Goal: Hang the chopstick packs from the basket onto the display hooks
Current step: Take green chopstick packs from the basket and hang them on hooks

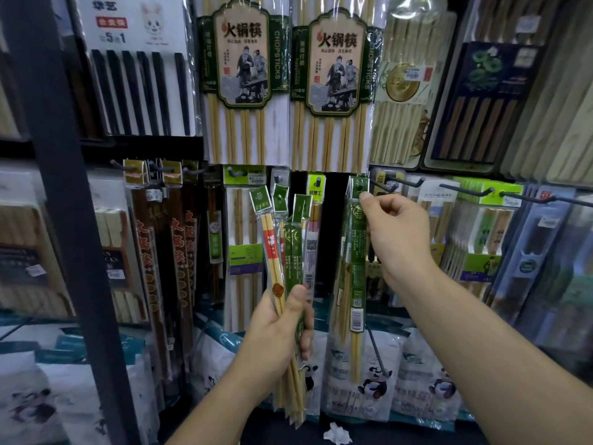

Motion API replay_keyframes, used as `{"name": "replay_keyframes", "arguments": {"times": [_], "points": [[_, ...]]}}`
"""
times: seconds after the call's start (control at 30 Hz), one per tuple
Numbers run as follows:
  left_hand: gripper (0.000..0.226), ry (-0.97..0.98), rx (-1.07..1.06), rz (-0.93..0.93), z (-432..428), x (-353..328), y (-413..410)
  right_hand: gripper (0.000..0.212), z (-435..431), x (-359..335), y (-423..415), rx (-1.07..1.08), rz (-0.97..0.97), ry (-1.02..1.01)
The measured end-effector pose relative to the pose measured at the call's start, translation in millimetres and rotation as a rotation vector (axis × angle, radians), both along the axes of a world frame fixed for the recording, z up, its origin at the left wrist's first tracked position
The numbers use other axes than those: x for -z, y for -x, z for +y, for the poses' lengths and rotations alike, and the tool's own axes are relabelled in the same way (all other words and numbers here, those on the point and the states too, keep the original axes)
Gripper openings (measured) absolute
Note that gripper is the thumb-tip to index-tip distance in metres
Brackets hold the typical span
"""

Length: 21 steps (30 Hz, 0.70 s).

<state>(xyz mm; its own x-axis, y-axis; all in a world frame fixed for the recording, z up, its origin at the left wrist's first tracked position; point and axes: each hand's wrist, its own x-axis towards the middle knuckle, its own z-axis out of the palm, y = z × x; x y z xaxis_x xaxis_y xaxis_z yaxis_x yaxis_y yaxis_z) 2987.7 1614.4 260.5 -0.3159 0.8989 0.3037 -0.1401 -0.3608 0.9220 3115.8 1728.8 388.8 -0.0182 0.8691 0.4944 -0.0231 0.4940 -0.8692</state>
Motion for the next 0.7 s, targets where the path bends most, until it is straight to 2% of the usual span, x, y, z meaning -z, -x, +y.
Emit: {"name": "replay_keyframes", "arguments": {"times": [0.17,0.23,0.33,0.43,0.53,0.7], "points": [[0.050,0.005,0.019,-0.003,-1.9,-0.3,0.1,0.029,4.1,9.8,-2.3,0.037,0.006,-0.021],[0.047,0.010,0.022,0.007,-2.7,-1.3,-0.8,0.025,-0.1,13.1,-3.1,0.044,0.024,-0.018],[0.047,0.014,0.013,0.025,-3.2,-3.0,-3.0,0.024,-13.1,18.5,-2.7,-0.049,-0.008,-0.016],[0.047,0.019,0.012,0.009,-3.9,-3.7,-5.3,0.012,-28.5,22.9,1.4,-0.205,-0.101,-0.037],[0.047,-0.004,-0.009,0.010,-2.4,-2.7,-5.8,0.005,-35.3,24.4,6.0,-0.275,-0.167,-0.042],[0.075,-0.011,-0.036,0.060,-0.6,-1.0,-3.6,0.004,-36.9,25.4,9.1,-0.320,-0.157,-0.038]]}}
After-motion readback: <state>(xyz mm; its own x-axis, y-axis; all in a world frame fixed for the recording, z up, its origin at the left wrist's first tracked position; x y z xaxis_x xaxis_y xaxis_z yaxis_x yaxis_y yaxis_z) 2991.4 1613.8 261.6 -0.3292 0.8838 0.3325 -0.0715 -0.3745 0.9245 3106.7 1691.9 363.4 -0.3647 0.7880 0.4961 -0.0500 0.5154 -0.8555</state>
